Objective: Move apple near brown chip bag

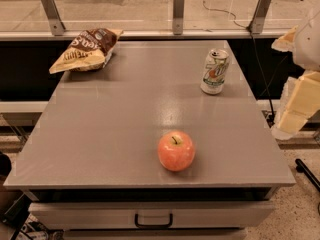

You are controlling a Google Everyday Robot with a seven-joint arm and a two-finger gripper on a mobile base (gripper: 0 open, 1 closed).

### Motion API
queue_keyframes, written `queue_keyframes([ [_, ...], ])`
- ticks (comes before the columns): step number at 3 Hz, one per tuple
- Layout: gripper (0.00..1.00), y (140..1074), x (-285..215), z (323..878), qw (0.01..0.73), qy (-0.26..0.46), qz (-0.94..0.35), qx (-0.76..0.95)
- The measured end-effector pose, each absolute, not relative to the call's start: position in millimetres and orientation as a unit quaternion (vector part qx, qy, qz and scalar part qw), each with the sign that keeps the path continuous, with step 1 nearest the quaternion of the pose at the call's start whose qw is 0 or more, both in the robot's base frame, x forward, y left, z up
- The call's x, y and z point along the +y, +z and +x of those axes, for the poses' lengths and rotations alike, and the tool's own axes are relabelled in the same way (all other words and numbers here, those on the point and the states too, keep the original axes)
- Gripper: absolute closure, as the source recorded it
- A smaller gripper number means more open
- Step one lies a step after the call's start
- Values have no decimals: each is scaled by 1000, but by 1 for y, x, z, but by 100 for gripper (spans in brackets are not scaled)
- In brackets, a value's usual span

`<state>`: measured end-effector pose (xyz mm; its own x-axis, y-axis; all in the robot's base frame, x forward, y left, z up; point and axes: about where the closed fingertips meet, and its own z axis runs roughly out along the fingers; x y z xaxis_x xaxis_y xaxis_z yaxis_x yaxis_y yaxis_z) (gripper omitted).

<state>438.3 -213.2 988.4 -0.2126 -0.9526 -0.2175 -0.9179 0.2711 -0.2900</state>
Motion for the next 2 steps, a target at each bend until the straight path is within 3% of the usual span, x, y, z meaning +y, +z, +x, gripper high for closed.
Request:
queue_keyframes([
  [2,0,987,-213,439,191,-39,-604,773],
])
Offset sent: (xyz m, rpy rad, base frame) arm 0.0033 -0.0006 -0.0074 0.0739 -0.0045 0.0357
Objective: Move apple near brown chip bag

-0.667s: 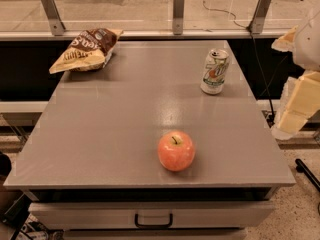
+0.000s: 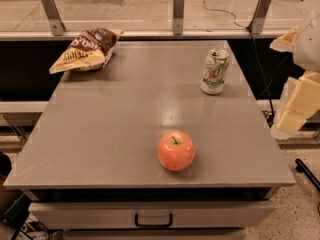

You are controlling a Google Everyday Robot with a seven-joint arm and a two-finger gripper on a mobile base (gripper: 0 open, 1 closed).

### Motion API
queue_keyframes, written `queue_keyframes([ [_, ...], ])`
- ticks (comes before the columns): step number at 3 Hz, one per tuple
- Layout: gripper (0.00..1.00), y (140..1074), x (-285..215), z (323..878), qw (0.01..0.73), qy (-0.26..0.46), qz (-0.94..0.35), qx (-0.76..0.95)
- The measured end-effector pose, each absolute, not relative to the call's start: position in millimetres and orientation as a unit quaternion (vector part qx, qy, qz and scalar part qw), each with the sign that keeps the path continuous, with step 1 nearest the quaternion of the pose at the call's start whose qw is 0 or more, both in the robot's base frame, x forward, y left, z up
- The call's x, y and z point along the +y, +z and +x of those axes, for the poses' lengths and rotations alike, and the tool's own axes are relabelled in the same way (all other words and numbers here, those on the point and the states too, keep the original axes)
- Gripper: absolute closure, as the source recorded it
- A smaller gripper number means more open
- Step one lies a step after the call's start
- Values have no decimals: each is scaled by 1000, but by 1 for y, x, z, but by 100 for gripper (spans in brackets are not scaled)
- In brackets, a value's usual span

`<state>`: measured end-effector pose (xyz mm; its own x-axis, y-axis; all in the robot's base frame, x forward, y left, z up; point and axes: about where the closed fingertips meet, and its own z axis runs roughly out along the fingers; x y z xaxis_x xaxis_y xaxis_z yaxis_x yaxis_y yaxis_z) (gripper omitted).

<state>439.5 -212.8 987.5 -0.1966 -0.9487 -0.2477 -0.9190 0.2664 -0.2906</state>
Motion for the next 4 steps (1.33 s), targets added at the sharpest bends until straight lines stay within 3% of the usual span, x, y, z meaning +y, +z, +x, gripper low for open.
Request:
queue_keyframes([
  [2,0,945,-193,450,278,72,-618,732],
  [4,0,890,-143,450,338,199,-616,683],
])
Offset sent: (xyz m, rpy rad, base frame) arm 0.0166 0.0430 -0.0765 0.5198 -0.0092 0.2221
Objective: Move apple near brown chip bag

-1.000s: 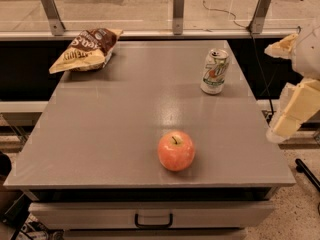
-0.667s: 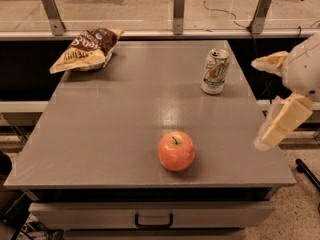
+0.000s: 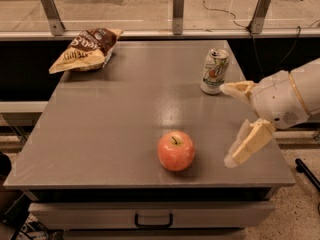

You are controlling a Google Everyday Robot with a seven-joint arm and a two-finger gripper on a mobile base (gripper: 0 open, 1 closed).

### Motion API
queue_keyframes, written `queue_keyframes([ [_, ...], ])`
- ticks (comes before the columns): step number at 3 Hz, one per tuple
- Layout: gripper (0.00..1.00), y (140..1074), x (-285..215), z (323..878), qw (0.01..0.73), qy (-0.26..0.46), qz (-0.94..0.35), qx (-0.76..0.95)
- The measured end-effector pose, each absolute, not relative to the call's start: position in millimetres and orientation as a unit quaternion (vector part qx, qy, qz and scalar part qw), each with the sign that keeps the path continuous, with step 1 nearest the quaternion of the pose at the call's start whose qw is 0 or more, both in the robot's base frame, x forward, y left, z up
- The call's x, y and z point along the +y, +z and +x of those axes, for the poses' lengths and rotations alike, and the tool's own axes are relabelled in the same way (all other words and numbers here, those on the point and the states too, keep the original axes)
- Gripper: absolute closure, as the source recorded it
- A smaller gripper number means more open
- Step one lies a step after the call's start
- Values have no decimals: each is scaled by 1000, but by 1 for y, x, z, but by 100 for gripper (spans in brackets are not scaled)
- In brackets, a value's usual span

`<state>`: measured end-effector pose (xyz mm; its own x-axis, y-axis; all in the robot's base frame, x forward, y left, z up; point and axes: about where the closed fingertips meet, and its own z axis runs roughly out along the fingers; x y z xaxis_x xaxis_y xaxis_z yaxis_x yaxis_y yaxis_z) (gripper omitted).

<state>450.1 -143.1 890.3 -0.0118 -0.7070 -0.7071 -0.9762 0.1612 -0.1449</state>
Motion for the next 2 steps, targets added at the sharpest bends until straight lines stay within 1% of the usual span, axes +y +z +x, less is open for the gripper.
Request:
queue_keyframes([
  [2,0,870,-109,432,386,292,-622,615],
])
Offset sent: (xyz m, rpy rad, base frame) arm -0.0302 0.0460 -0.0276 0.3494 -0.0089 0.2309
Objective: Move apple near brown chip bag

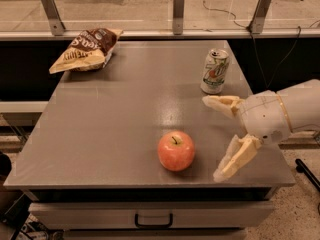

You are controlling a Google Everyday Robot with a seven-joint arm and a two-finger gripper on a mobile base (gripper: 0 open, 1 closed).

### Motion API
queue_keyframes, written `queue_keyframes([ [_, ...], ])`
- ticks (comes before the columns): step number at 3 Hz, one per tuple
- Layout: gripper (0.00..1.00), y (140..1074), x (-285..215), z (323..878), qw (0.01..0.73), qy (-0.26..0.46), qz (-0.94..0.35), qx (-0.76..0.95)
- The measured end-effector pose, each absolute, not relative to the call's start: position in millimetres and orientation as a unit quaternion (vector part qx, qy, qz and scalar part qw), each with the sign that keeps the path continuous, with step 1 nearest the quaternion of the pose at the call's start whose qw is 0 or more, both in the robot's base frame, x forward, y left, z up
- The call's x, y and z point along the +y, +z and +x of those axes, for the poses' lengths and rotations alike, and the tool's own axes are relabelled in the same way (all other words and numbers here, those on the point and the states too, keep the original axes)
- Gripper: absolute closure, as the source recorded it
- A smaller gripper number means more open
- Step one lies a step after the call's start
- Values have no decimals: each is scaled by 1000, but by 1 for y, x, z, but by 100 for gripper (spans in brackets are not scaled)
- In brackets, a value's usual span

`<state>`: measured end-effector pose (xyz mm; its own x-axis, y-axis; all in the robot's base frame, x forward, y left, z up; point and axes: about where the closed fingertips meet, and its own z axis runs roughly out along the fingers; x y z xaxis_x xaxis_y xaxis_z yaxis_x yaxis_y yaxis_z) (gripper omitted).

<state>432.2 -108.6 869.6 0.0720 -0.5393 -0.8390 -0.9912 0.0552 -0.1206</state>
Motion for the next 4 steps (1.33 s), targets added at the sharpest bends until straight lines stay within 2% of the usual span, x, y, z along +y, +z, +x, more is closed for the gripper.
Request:
queue_keyframes([
  [2,0,866,-81,422,414,354,-630,553],
  [4,0,849,-63,424,409,389,-631,532],
])
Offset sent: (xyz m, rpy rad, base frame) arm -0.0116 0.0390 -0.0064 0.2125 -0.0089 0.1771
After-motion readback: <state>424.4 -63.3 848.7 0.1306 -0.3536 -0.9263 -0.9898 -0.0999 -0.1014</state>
